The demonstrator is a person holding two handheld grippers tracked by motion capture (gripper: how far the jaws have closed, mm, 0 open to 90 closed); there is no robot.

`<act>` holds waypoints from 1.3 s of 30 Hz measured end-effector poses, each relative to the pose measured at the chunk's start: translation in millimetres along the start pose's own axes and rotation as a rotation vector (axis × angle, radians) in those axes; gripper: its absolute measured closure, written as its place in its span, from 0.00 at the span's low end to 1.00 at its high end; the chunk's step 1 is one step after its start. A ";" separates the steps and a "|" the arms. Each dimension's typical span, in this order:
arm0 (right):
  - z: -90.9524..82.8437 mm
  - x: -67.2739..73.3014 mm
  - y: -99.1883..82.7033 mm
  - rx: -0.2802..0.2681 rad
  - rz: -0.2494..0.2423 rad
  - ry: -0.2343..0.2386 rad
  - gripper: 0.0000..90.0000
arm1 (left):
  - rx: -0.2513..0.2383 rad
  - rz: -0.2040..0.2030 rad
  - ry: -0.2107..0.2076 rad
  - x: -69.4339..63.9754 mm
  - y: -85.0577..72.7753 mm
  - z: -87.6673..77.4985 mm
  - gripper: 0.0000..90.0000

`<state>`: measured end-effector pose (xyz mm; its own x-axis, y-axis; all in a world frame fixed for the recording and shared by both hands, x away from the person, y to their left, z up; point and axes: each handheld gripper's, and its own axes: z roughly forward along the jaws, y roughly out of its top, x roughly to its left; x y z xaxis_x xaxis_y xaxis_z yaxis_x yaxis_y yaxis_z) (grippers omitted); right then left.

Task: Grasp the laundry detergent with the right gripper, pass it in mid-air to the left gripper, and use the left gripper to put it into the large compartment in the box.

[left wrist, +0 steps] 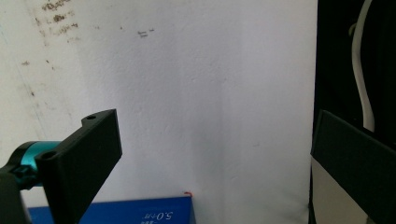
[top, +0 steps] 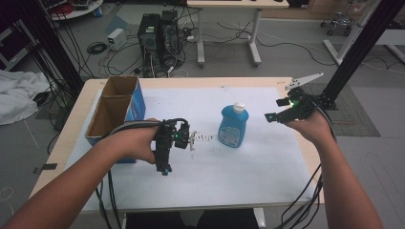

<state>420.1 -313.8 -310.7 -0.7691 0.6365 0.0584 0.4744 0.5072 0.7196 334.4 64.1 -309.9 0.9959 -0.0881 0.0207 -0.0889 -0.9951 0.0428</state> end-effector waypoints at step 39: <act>68.4 52.4 -16.7 0.043 -0.096 0.138 0.14 | -0.011 -0.002 0.008 0.4 -1.4 -2.6 0.02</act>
<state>401.2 -249.1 -366.9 -0.8620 0.4994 0.0873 0.4113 0.5882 0.6963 334.9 65.5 -307.4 0.9959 -0.0852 0.0288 -0.0867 -0.9948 0.0541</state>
